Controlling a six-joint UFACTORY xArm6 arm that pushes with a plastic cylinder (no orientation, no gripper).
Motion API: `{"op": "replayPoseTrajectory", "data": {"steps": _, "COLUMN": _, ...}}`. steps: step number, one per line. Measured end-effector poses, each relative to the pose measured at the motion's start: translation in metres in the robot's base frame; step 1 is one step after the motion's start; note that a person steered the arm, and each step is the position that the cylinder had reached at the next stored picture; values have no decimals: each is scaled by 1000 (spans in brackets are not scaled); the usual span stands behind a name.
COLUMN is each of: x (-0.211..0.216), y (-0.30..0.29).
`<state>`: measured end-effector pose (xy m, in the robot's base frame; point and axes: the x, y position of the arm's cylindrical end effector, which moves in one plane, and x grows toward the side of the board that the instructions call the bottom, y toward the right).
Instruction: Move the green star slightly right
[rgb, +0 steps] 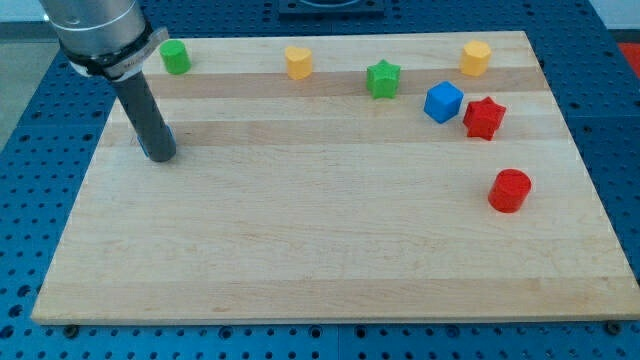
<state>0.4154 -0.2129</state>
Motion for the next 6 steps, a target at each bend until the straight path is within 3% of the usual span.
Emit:
{"op": "replayPoseTrajectory", "data": {"steps": 1, "x": -2, "y": 10}}
{"op": "replayPoseTrajectory", "data": {"steps": 2, "x": -15, "y": 75}}
{"op": "replayPoseTrajectory", "data": {"steps": 6, "x": -135, "y": 219}}
